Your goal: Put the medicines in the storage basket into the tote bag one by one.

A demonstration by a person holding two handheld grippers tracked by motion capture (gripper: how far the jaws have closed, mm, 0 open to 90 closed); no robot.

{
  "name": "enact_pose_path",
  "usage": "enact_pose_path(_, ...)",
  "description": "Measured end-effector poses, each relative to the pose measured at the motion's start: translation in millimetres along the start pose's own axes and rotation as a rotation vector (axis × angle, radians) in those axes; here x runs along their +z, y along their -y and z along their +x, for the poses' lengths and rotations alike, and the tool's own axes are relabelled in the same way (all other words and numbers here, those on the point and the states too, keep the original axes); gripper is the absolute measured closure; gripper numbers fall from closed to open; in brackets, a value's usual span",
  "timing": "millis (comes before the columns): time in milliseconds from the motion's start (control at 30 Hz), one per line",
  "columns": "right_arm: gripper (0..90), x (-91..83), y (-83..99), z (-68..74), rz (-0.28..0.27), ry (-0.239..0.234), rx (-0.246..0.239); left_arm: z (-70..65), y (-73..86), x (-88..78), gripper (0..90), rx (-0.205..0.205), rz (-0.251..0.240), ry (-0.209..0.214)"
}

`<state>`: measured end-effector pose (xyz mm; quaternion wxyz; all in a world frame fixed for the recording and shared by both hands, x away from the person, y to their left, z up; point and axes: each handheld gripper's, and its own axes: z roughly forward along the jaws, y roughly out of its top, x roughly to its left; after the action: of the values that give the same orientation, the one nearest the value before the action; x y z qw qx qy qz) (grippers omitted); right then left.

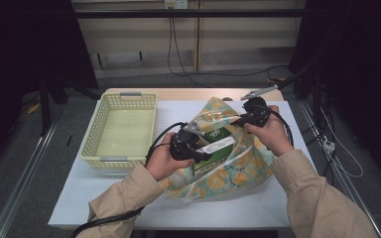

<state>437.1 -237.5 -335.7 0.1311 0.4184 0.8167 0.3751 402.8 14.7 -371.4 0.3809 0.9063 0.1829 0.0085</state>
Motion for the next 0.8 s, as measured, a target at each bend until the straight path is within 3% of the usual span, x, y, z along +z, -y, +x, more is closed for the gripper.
enact_pose_path(333,89.3,-2.7,-6.9,4.9,-0.005,-0.001,-0.014,-7.4,-4.5,14.5,63.2,-0.003,-0.002,0.000)
enact_pose_path(667,89.3,-6.2,-7.9,4.6,-0.007,0.004,-0.018,-13.7,-18.0,40.1,63.1,-0.027,-0.061,0.009)
enact_pose_path(700,89.3,-6.2,-7.9,4.5,-0.006,0.005,-0.017,-15.7,-19.8,42.1,63.1,-0.025,-0.053,-0.024)
enact_pose_path(733,89.3,-6.2,-7.9,4.4,-0.006,0.004,-0.016,-14.7,-20.7,44.8,63.1,-0.017,-0.062,0.009)
enact_pose_path(800,89.3,-5.5,-7.8,4.2,-0.004,0.006,-0.019,-16.2,-23.6,49.2,63.1,-0.008,-0.065,0.011)
